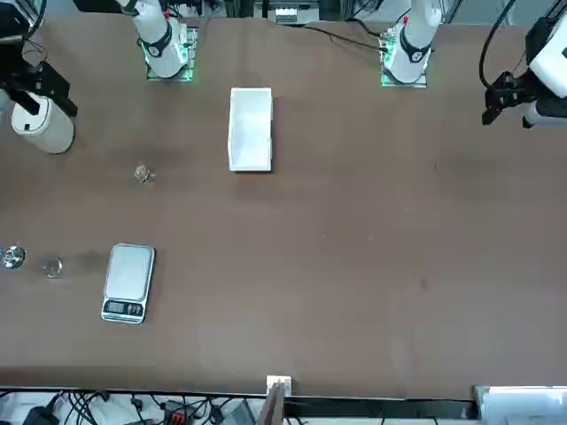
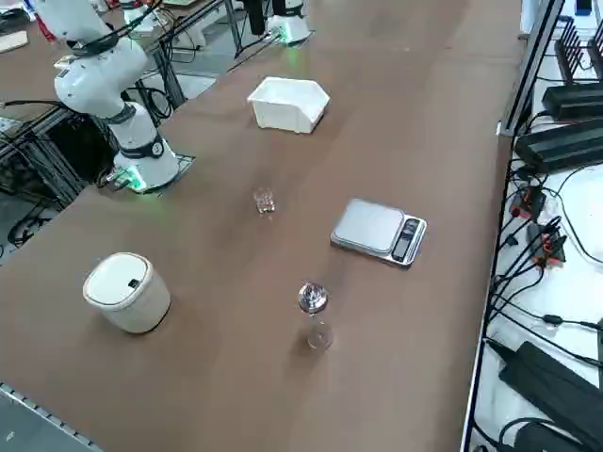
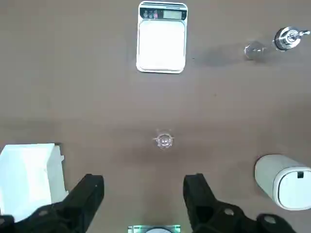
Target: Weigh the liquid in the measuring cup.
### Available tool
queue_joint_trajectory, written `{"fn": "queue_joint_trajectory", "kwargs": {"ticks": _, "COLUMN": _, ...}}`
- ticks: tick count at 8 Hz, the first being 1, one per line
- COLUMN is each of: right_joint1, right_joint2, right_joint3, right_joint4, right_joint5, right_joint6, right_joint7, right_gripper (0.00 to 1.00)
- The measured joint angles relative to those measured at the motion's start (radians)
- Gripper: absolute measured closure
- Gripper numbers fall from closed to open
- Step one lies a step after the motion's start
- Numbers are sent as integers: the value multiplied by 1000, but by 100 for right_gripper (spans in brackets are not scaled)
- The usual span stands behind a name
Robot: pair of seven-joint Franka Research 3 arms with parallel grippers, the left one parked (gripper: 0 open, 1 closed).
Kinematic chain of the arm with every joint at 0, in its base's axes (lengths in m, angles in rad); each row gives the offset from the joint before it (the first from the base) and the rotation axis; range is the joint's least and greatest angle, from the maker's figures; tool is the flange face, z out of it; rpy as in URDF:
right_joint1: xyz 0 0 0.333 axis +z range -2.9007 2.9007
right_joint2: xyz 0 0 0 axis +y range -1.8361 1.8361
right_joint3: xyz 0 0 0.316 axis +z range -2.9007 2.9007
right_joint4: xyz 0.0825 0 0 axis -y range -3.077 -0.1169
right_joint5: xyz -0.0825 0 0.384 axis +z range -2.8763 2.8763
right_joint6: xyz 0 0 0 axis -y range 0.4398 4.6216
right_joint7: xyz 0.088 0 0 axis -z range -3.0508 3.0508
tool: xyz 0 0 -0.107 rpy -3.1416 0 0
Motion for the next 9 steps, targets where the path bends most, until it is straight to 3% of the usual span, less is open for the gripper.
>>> {"fn": "queue_joint_trajectory", "kwargs": {"ticks": 5, "right_joint1": 2, "right_joint2": 10, "right_joint3": 1, "right_joint4": 3, "right_joint5": 0, "right_joint6": 2, "right_joint7": 8, "right_gripper": 0}}
{"fn": "queue_joint_trajectory", "kwargs": {"ticks": 7, "right_joint1": 38, "right_joint2": 35, "right_joint3": 12, "right_joint4": 3, "right_joint5": -1, "right_joint6": 2, "right_joint7": 154, "right_gripper": 0}}
{"fn": "queue_joint_trajectory", "kwargs": {"ticks": 9, "right_joint1": 132, "right_joint2": 90, "right_joint3": 24, "right_joint4": -5, "right_joint5": -35, "right_joint6": 6, "right_joint7": 408, "right_gripper": 0}}
